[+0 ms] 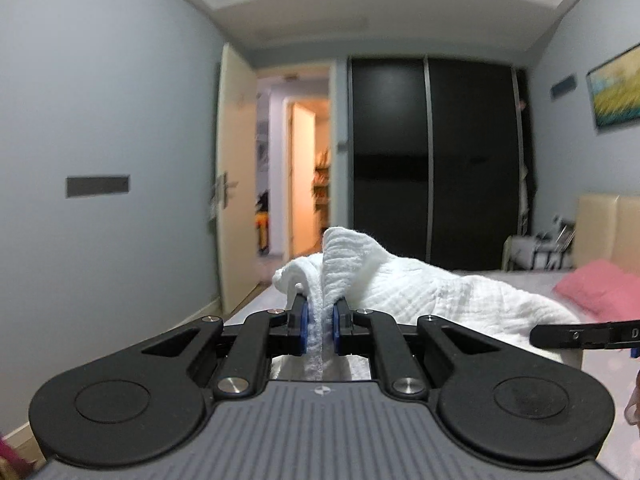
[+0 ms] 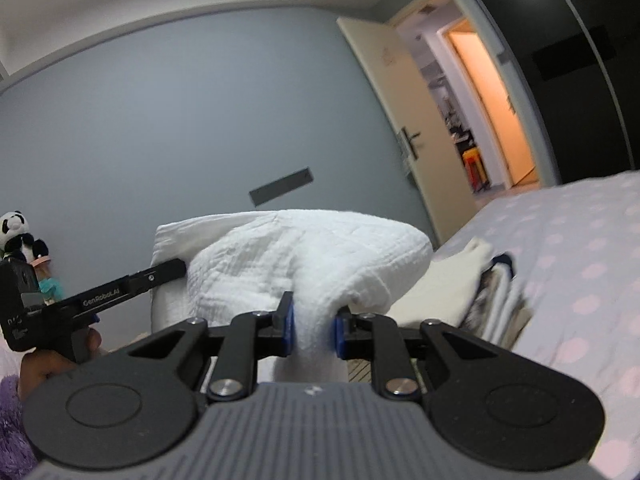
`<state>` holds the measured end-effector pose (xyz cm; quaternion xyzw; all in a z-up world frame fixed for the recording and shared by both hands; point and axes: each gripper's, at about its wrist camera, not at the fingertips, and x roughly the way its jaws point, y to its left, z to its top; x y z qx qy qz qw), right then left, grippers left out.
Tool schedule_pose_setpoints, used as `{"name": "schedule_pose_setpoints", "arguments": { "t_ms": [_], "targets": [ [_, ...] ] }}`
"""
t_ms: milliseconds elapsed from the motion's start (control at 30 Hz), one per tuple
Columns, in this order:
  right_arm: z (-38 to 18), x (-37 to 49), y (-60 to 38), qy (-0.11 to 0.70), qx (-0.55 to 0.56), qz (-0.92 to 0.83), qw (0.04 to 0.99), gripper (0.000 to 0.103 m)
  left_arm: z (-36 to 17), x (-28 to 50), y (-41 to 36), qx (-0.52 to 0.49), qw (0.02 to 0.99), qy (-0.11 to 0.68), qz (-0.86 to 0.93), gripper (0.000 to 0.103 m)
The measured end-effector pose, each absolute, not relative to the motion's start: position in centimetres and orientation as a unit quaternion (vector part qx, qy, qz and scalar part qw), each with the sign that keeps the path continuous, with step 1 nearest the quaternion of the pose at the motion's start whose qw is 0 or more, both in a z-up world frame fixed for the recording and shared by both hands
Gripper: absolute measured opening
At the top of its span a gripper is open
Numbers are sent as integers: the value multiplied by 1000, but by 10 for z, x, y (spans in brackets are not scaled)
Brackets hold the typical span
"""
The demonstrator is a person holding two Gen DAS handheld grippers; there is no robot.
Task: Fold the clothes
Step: 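Lift the folded shirt with both grippers and carry it to the clothes stack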
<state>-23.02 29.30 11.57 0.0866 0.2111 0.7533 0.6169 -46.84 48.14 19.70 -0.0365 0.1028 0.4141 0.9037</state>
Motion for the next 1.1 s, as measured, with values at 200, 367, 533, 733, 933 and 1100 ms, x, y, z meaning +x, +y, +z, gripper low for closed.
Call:
{"name": "schedule_pose_setpoints", "arguments": {
  "t_ms": [200, 367, 533, 733, 933, 1100],
  "targets": [
    [65, -237, 348, 264, 52, 743, 613, 21, 143, -447, 539, -69, 884, 170, 430, 9],
    [21, -231, 392, 306, 23, 725, 616, 21, 100, -423, 589, -116, 864, 202, 446, 9],
    [-12, -214, 432, 354, 10, 714, 603, 21, 62, -397, 622, -158, 841, 233, 462, 10],
    [-44, -191, 459, 402, 21, 715, 572, 32, 42, -398, 638, -168, 830, 272, 457, 10],
    [-69, -147, 463, 519, 133, 676, 506, 71, 32, -405, 644, -179, 828, 276, 454, 10],
    [-96, -116, 470, 626, 234, 594, 447, 78, 28, -403, 652, -191, 825, 275, 455, 10]
  ]
}}
